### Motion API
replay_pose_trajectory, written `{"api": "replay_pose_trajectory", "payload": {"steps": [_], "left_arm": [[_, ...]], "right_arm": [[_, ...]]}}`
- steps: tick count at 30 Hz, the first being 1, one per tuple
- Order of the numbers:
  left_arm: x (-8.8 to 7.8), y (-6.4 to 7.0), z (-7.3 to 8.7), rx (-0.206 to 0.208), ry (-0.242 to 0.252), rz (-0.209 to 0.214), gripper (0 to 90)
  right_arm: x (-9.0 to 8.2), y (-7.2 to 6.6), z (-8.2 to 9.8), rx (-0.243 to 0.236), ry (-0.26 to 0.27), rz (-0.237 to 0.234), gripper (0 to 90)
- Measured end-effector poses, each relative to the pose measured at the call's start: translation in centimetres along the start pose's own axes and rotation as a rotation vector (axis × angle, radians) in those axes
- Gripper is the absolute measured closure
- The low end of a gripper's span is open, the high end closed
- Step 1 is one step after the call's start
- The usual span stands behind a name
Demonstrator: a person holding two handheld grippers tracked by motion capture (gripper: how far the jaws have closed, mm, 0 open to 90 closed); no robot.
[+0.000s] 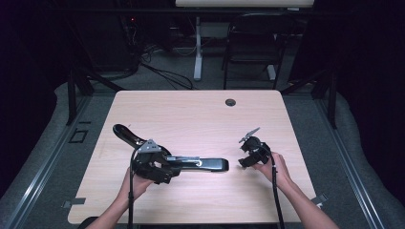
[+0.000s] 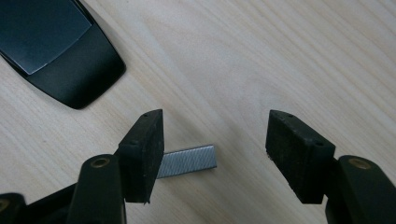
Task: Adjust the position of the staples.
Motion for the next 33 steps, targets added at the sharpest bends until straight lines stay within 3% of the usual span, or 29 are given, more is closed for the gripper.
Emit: {"api": "replay_pose_trajectory", "payload": {"steps": [4,8,11,19,24,26,29,33], "left_arm": [[-0.1,0.0,0.0,0.005,0.001,-0.002,0.0],[-0.1,-0.1,0.0,0.007,0.003,-0.003,0.0],[-0.1,-0.1,0.0,0.007,0.006,-0.004,0.0],[-0.1,0.0,0.0,0.009,0.000,-0.004,0.0],[-0.1,0.0,0.0,0.010,-0.002,-0.004,0.0],[-0.1,0.0,0.0,0.011,-0.005,-0.003,0.0],[-0.1,0.1,0.0,0.018,-0.006,-0.002,0.0],[-0.1,0.1,0.0,0.018,-0.007,-0.002,0.0]], "right_arm": [[0.4,-0.4,0.0,0.009,0.003,-0.018,38.4],[0.4,-0.3,0.1,-0.021,-0.043,-0.010,39.2],[0.5,-0.3,0.3,-0.005,-0.056,-0.017,40.3],[0.1,0.1,0.7,-0.018,-0.107,-0.005,43.1],[-0.1,0.3,0.9,0.005,-0.107,-0.017,45.3],[-0.2,0.6,1.0,-0.011,-0.139,-0.018,45.4],[-0.1,0.9,1.1,0.016,-0.135,-0.030,47.9],[-0.3,1.2,1.2,0.017,-0.162,-0.028,53.2]]}}
Point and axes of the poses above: each handheld gripper's, and its own axes: x roughly forward along the jaws, z roughly out of its underside, y roughly to its right, the point moved 2 cm from there along x, roughly forward along the jaws, and after that the axes turned 1 degree about z, right-handed, at the moved point
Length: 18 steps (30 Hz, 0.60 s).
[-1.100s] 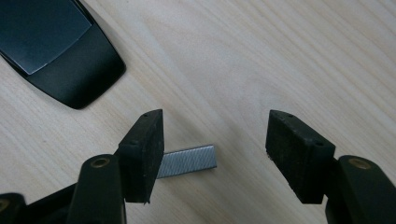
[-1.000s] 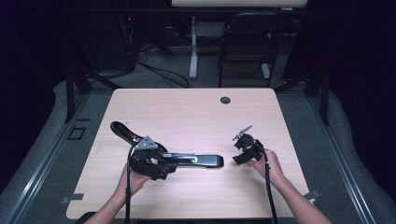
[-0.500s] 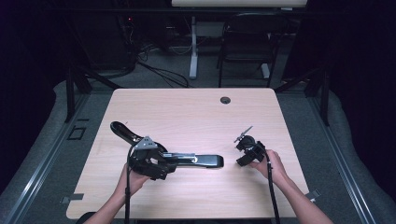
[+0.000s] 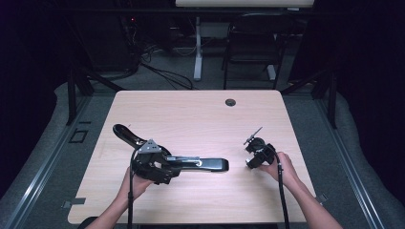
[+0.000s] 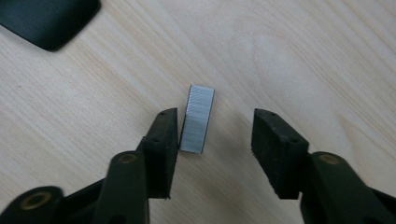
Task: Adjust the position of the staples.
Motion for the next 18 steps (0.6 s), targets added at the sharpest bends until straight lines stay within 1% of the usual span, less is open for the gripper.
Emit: {"api": "replay_pose_trajectory", "payload": {"steps": [1,4,5,6,7,8,10,11,12,13,14,15,18], "left_arm": [[0.0,0.0,0.0,0.002,-0.002,-0.002,0.0],[0.1,0.0,0.0,0.003,-0.005,-0.002,0.0],[0.1,0.1,0.0,0.004,-0.005,-0.002,0.0],[0.1,0.0,0.0,0.006,-0.005,-0.001,0.0],[0.1,0.0,0.0,0.006,-0.004,-0.001,0.0],[0.1,0.0,0.0,0.005,-0.007,-0.002,0.0],[0.1,0.0,0.0,0.007,-0.009,0.001,0.0],[0.1,0.1,0.0,0.008,-0.010,0.001,0.0],[0.1,0.1,0.0,0.008,-0.009,0.001,0.0],[0.1,0.1,0.0,0.009,-0.009,0.001,0.0],[0.1,0.1,0.0,0.009,-0.010,0.001,0.0],[0.1,0.1,0.0,0.010,-0.011,0.001,0.0],[0.2,0.1,0.0,0.011,-0.013,0.001,0.0]], "right_arm": [[0.0,0.1,0.0,0.004,-0.002,-0.004,54.7],[-0.2,0.2,0.1,0.030,0.018,-0.038,56.8],[-0.4,0.3,0.1,0.052,0.028,-0.068,57.6],[-0.4,0.4,0.0,0.063,0.041,-0.067,58.1],[-0.5,0.5,0.0,0.063,0.043,-0.075,58.3],[-0.6,0.5,-0.1,0.076,0.046,-0.085,59.9],[-0.6,0.4,-0.2,0.090,0.058,-0.086,62.4],[-0.6,0.4,-0.3,0.092,0.054,-0.083,63.5],[-0.6,0.3,-0.4,0.092,0.048,-0.095,64.7],[-0.5,0.3,-0.5,0.094,0.051,-0.089,65.4],[-0.4,0.2,-0.6,0.107,0.065,-0.088,66.5],[-0.4,0.3,-0.7,0.094,0.048,-0.087,67.1],[-0.3,0.1,-1.0,0.108,0.054,-0.082,70.2]]}}
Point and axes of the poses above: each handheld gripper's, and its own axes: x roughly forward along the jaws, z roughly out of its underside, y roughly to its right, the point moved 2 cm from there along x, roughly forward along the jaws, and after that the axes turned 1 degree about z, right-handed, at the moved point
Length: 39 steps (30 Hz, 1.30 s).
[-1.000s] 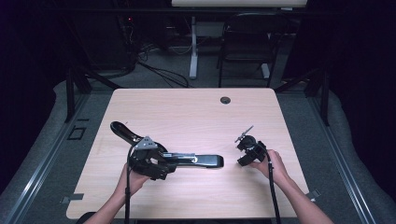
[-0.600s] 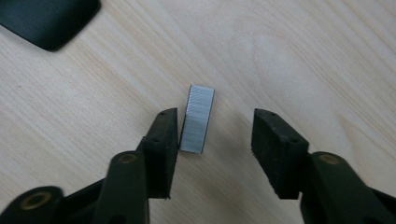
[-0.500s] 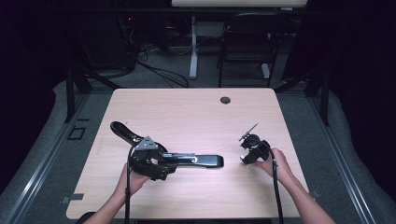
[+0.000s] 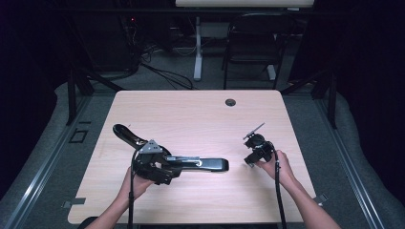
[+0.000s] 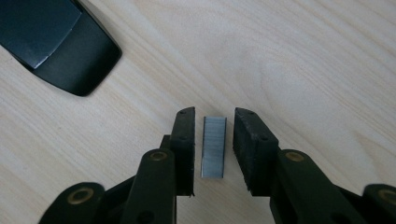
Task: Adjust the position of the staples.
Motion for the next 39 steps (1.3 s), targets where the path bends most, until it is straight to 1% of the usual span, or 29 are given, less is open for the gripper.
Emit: {"api": "replay_pose_trajectory", "payload": {"steps": [1,3,4,5,7,9,11,13,16,17,18,19,22,24,28,29,34,37,39], "left_arm": [[0.00,0.00,0.00,0.000,0.000,0.000,0.0],[0.03,-0.02,0.00,-0.001,0.000,0.001,0.0],[0.05,-0.02,0.01,-0.003,0.000,0.001,0.0],[0.05,-0.02,0.01,-0.003,-0.001,0.002,0.0],[0.05,-0.01,0.01,-0.003,-0.001,0.002,0.0],[0.04,0.00,0.00,-0.002,-0.002,0.003,0.0],[0.06,0.03,0.01,-0.007,-0.001,0.004,0.0],[0.06,0.00,0.00,-0.006,-0.001,0.004,0.0],[0.06,-0.03,0.00,-0.007,-0.001,0.004,0.0],[0.07,-0.02,0.00,-0.007,-0.001,0.005,0.0],[0.07,-0.01,0.00,-0.009,-0.001,0.005,0.0],[0.08,0.01,0.00,-0.010,0.000,0.005,0.0],[0.07,0.00,0.01,-0.009,-0.001,0.006,0.0],[0.04,-0.03,0.00,-0.007,-0.001,0.005,0.0],[-0.01,-0.08,0.00,-0.012,0.006,0.009,0.0],[-0.01,-0.08,0.00,-0.012,0.006,0.009,0.0],[-0.01,-0.09,0.01,-0.012,0.006,0.008,0.0],[-0.11,-0.14,-0.01,-0.024,0.022,0.016,0.0],[-0.34,-0.27,-0.07,-0.030,0.033,0.013,0.0]], "right_arm": [[0.10,-0.03,-0.13,0.006,0.004,0.000,70.6],[0.14,-0.02,-0.28,0.010,-0.007,0.016,70.8],[0.18,-0.04,-0.35,0.010,-0.011,0.012,71.0],[0.31,-0.07,-0.39,0.013,-0.002,0.018,71.1],[0.32,-0.09,-0.46,0.007,-0.018,0.020,71.1],[0.43,-0.18,-0.47,0.009,-0.017,0.023,71.2],[0.40,-0.15,-0.50,-0.004,-0.029,0.021,71.3],[0.54,-0.24,-0.51,0.006,-0.014,0.021,71.7],[0.67,-0.31,-0.54,0.008,-0.015,0.024,72.0],[0.84,-0.45,-0.52,0.024,0.002,0.014,72.1],[0.71,-0.31,-0.57,0.001,-0.023,0.019,72.3],[0.75,-0.31,-0.59,-0.001,-0.026,0.025,72.4],[0.85,-0.37,-0.63,-0.004,-0.025,0.026,72.9],[0.87,-0.44,-0.65,-0.003,-0.025,0.018,74.2],[0.88,-0.41,-0.63,-0.008,-0.030,0.025,75.2],[0.90,-0.40,-0.62,-0.010,-0.031,0.030,76.7],[1.00,-0.49,-0.61,-0.011,-0.035,0.029,77.8],[0.97,-0.49,-0.64,-0.023,-0.042,0.039,77.9],[0.92,-0.57,-0.65,-0.031,-0.042,0.041,78.0]]}}
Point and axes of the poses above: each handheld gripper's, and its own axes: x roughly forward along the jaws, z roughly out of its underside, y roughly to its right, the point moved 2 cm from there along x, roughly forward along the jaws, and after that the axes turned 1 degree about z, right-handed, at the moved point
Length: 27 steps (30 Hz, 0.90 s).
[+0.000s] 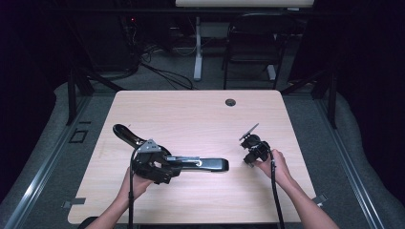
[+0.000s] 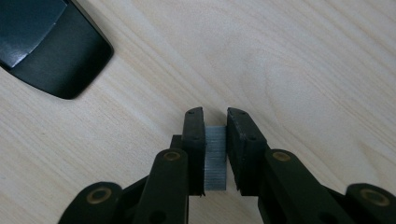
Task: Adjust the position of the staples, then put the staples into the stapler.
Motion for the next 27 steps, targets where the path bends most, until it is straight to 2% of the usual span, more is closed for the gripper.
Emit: {"api": "replay_pose_trajectory", "payload": {"steps": [1,5,9,10,14,15,20,27], "left_arm": [[0.0,0.0,0.0,-0.004,0.007,-0.001,0.0],[-0.1,0.0,0.0,-0.009,0.009,-0.004,0.0],[-0.3,0.2,0.0,-0.024,0.011,0.001,0.0],[-0.4,0.2,0.0,-0.023,0.016,0.001,0.0],[-0.7,0.5,-0.1,-0.011,0.019,-0.014,0.0],[-0.8,0.6,-0.1,-0.013,0.018,-0.016,0.0],[-1.2,0.7,0.1,-0.011,0.019,-0.032,0.0],[-2.7,0.5,0.9,-0.052,0.038,-0.067,0.0]], "right_arm": [[-0.1,0.0,0.0,-0.013,-0.006,0.005,78.1],[-0.4,0.0,0.0,-0.005,0.033,0.013,78.1],[-0.9,0.1,0.1,-0.020,0.039,0.008,78.1],[-1.0,0.1,0.1,-0.011,0.048,-0.003,78.1],[-1.1,0.0,0.1,-0.018,0.069,0.006,78.1],[-1.3,0.0,0.1,-0.028,0.056,0.007,78.1],[-1.4,0.0,0.1,-0.031,0.061,0.004,78.1],[-1.5,-0.2,-0.2,-0.039,0.071,0.003,78.1]]}}
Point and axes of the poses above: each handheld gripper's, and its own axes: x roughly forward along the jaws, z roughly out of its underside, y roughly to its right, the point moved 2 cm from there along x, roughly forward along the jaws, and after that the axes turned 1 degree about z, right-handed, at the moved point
